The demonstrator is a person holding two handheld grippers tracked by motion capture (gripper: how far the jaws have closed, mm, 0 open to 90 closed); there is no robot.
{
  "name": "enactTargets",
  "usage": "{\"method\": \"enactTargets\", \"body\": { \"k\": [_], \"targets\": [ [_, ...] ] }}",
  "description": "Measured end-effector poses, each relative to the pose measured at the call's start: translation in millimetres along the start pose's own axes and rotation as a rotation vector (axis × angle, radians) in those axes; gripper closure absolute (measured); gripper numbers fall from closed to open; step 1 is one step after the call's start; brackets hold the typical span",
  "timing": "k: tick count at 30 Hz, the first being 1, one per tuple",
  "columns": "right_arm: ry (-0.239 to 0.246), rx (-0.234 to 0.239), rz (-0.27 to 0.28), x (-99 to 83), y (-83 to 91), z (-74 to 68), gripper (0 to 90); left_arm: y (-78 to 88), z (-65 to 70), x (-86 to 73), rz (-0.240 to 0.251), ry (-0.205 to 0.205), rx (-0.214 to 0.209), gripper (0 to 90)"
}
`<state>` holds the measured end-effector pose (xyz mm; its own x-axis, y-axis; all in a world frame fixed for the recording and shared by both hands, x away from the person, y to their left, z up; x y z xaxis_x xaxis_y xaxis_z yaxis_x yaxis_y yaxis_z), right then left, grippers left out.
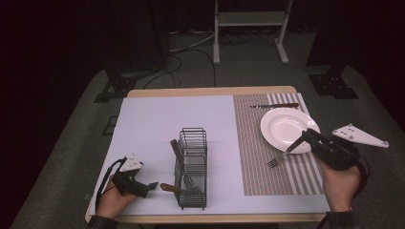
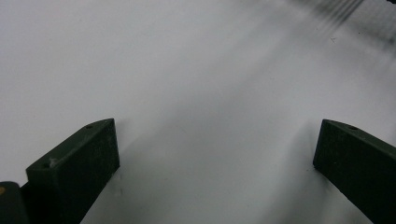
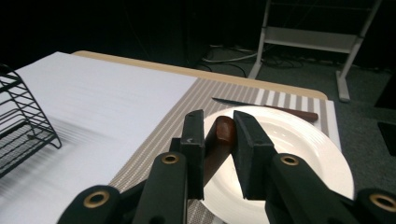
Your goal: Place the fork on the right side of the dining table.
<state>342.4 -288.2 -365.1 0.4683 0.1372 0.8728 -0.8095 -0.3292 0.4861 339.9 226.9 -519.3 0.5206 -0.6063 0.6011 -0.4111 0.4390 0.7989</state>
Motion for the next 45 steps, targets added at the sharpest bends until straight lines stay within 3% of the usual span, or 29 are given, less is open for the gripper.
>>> {"method": "enactTargets", "body": {
  "k": [17,33,45],
  "targets": [
    [-0.064,-0.077,-0.055,-20.3,0.8,29.6,68.5,0.0,0.0,0.0,0.0,0.0,0.0,0.0],
    [-0.126,-0.116,-0.118,-43.4,-4.3,55.3,62.1,0.0,0.0,0.0,0.0,0.0,0.0,0.0],
    [-0.158,-0.129,-0.161,-58.3,-10.1,64.9,57.5,0.0,-0.2,0.1,0.0,-0.002,0.001,0.0]
  ]
}}
Point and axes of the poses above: each handheld gripper's, and its own axes: y roughly backward along the jaws, x roughly out of its top, z roughly to its right, the point moved 8 cm from there along -y, roughly forward along the jaws, and after that the axes turned 8 degrees about -z, right-handed, at the moved point
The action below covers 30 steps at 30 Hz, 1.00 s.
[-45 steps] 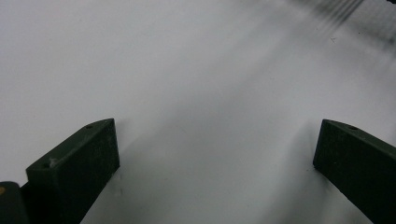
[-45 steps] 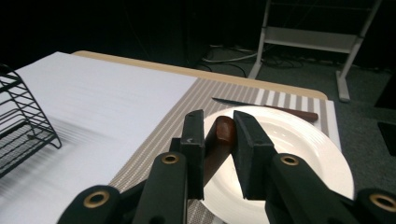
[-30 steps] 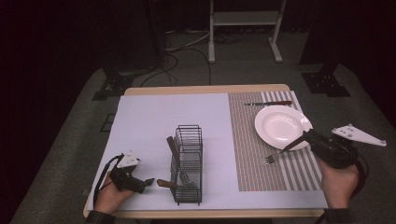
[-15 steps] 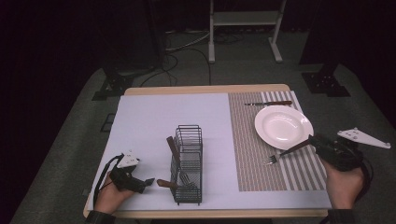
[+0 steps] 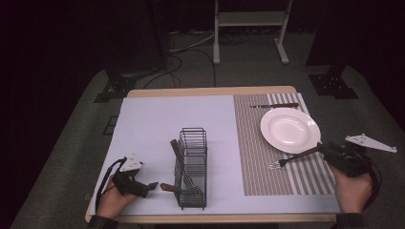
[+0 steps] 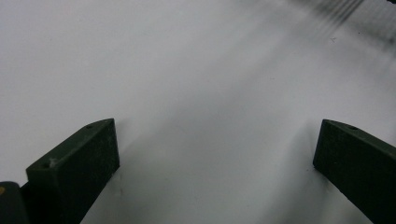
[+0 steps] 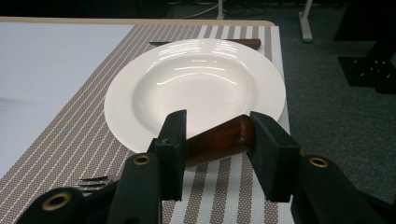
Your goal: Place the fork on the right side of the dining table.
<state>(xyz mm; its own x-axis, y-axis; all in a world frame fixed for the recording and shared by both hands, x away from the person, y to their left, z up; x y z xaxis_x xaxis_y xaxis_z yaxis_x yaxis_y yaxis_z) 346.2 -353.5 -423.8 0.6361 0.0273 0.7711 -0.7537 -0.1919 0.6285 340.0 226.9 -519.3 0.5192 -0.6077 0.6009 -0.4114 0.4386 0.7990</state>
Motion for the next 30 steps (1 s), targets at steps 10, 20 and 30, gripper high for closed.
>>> {"method": "enactTargets", "body": {
  "k": [10,20,30],
  "targets": [
    [-0.011,-0.015,-0.034,-8.5,-6.1,5.4,53.4,0.1,-0.1,-0.1,-0.001,-0.001,0.0,0.0],
    [-0.034,-0.029,-0.081,-17.1,-15.2,12.6,47.6,0.1,0.0,-0.1,-0.001,-0.001,0.0,0.0],
    [-0.045,-0.035,-0.128,-25.5,-25.0,18.1,41.0,0.1,-0.1,-0.1,-0.001,-0.002,0.0,0.0]
  ]
}}
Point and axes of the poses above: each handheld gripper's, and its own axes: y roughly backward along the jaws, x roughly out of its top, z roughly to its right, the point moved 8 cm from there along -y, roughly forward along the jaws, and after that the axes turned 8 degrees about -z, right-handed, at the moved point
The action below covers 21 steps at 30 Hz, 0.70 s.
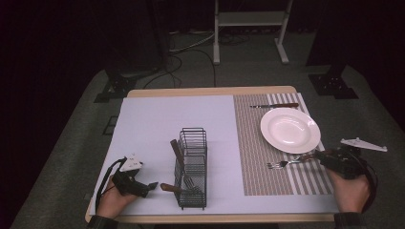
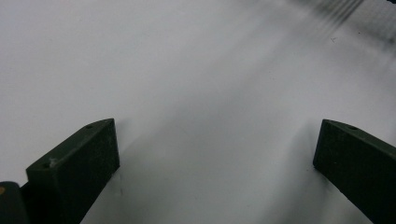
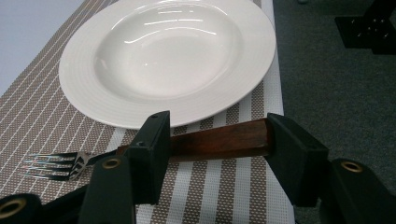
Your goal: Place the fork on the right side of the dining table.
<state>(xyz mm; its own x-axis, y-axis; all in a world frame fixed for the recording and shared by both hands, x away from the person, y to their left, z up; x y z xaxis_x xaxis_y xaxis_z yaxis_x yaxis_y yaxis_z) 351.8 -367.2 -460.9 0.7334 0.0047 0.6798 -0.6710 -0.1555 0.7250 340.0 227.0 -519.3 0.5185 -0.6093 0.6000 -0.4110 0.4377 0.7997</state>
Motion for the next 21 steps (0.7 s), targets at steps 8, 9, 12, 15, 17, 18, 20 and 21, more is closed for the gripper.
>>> {"method": "enactTargets", "body": {
  "k": [8,9,12,15,17,18,20,21],
  "targets": [
    [-0.018,0.004,-0.04,-6.5,-10.6,5.6,35.4,0.0,0.0,0.0,0.0,0.0,0.0,0.0],
    [-0.027,0.008,-0.044,-7.3,-11.7,6.5,35.2,0.0,0.0,0.0,0.0,0.0,0.0,0.0],
    [-0.029,0.009,-0.054,-9.2,-14.9,8.6,34.3,0.0,0.0,0.0,0.0,0.0,0.0,0.0],
    [-0.036,0.017,-0.058,-10.4,-17.3,9.8,34.1,0.0,0.0,0.0,0.0,0.0,0.0,0.0],
    [-0.036,0.022,-0.068,-11.7,-19.3,10.7,33.4,0.0,0.0,0.0,0.0,0.0,0.0,0.0],
    [-0.037,0.023,-0.073,-12.2,-20.4,11.0,32.6,0.0,0.0,0.0,0.0,0.0,0.0,0.0],
    [-0.045,0.031,-0.083,-13.7,-22.8,11.1,32.1,0.0,0.0,0.0,0.0,0.0,0.0,0.0],
    [-0.049,0.037,-0.086,-14.3,-23.6,11.3,32.1,0.0,0.0,0.0,0.0,0.0,0.0,0.0]
  ]
}}
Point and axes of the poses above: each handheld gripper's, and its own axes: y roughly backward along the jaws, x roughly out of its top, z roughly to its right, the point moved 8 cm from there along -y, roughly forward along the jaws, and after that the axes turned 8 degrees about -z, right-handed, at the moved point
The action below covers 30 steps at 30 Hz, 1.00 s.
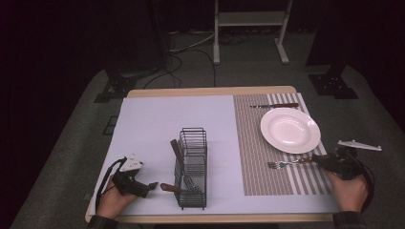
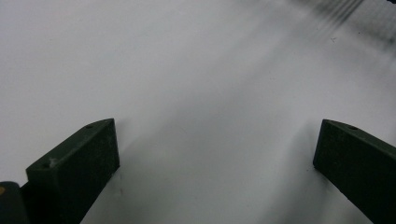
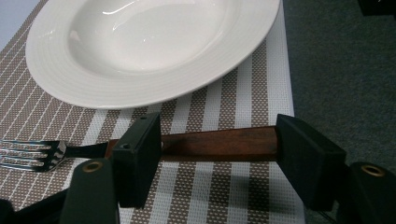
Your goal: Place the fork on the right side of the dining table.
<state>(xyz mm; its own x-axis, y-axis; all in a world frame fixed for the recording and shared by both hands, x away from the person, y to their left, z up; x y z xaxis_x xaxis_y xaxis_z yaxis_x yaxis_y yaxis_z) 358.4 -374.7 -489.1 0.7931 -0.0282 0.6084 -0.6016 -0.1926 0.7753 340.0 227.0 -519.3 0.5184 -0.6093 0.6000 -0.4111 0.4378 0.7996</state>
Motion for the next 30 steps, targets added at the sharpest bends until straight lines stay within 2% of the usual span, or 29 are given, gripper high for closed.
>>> {"method": "enactTargets", "body": {
  "k": [6,12,15,18,24,30],
  "targets": [
    [-0.019,0.015,-0.022,-3.1,-5.7,2.4,31.5,0.0,0.0,0.0,0.0,0.0,0.0,0.0],
    [-0.007,0.004,-0.036,-4.5,-9.1,3.3,30.8,0.0,0.0,0.0,0.0,0.0,0.0,0.0],
    [0.022,-0.026,-0.052,-5.9,-12.0,3.1,31.0,0.0,0.0,0.0,0.0,0.0,0.0,0.0],
    [0.023,-0.029,-0.054,-5.6,-12.5,2.7,31.2,0.0,0.0,0.0,0.0,0.0,0.0,0.0],
    [0.03,-0.018,-0.001,-0.2,-3.2,-2.0,31.1,0.0,0.0,0.0,0.0,0.0,0.0,0.0],
    [0.094,0.024,0.053,6.5,5.8,-26.0,29.3,0.0,0.0,0.0,0.0,0.0,0.0,0.0]
  ]
}}
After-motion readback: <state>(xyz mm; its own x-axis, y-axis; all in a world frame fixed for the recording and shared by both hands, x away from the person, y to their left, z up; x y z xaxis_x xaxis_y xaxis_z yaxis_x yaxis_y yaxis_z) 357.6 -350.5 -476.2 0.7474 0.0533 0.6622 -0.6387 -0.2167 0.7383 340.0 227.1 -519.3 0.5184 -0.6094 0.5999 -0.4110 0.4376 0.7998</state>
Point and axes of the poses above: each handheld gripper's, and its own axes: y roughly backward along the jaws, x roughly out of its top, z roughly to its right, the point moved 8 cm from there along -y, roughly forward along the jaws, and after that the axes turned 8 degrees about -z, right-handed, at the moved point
